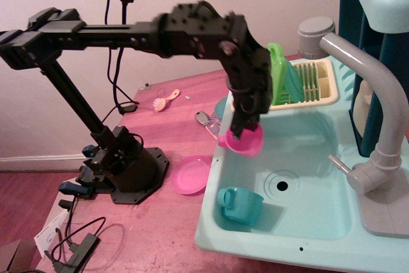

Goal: Put cup from anywhere into sink

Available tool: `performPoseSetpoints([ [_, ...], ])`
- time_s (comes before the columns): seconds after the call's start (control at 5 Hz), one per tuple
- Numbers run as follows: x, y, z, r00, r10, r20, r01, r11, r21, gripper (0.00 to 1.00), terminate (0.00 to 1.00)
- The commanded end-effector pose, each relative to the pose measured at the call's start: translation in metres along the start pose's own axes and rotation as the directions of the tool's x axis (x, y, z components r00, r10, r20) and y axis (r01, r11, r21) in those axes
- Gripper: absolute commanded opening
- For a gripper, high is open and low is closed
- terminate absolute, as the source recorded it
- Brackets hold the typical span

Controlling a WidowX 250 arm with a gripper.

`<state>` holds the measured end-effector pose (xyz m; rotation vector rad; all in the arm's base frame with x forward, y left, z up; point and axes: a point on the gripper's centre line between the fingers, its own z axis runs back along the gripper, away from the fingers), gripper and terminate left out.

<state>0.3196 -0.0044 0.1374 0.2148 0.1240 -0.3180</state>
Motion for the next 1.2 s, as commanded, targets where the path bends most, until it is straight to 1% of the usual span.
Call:
performPoseSetpoints([
  [0.0,0.011,-0.004,-0.008,0.999,0.011,0.032,-0.01,1.0,-0.02,0.0,0.0],
  [0.2,0.005,-0.007,-0.013,1.0,0.005,0.005,-0.004,0.999,-0.038,1.0,0.0],
  [0.6,0.0,-0.004,-0.013,0.999,0.034,0.035,-0.032,0.999,-0.037,1.0,0.0],
  [0.8,-0.009,0.007,0.004,0.999,0.024,0.042,-0.024,1.0,-0.015,1.0,0.0],
  [1.0,-0.034,0.015,0.03,0.993,0.072,0.094,-0.074,0.997,0.022,1.0,1.0],
])
